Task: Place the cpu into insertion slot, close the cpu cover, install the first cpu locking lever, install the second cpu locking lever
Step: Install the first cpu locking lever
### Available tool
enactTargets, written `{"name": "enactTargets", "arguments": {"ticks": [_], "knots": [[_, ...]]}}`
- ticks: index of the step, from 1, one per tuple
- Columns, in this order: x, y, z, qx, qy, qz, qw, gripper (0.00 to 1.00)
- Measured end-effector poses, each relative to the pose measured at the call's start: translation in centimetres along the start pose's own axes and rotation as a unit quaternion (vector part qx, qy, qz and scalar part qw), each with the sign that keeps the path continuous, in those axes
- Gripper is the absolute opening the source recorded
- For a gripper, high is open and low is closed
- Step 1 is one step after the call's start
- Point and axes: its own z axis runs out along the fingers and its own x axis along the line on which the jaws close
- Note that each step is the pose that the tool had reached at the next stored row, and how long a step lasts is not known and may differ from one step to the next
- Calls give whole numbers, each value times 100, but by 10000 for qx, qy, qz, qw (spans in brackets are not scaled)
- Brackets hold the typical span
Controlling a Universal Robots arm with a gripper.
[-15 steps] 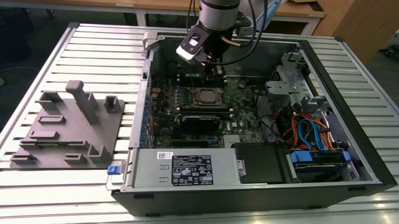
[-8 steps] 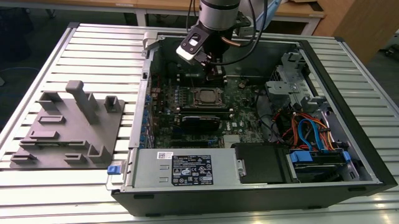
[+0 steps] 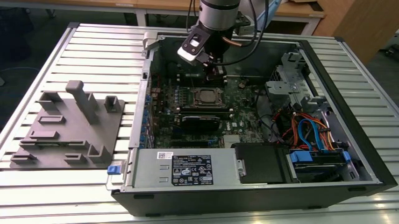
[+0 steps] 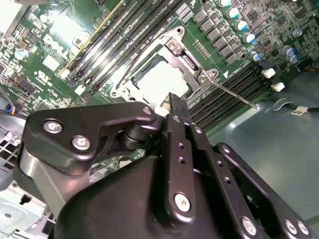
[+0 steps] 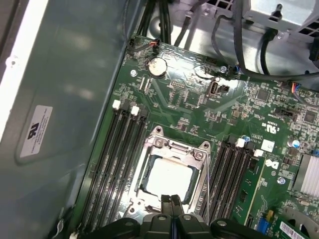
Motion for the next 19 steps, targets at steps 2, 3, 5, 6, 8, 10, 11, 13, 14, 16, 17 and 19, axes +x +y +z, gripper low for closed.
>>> {"name": "enactTargets", "arguments": {"ticks": [2,3,5,6,8,10,11,13,14,16,17,19], "knots": [[0,0,0,0,1,-67,10000,10],[0,0,0,0,1,-97,10000,10],[0,0,0,0,1,-149,9999,10],[0,0,0,0,1,-175,9998,10],[0,0,0,1,2,-235,9997,10],[0,0,0,2,2,-303,9995,10],[0,0,0,2,3,-335,9994,10],[0,0,0,3,3,-400,9992,10],[0,0,0,3,3,-434,9991,10],[0,0,0,4,4,-504,9987,10],[0,0,0,4,5,-538,9986,10],[-1,-1,0,5,5,-603,9982,10]]}}
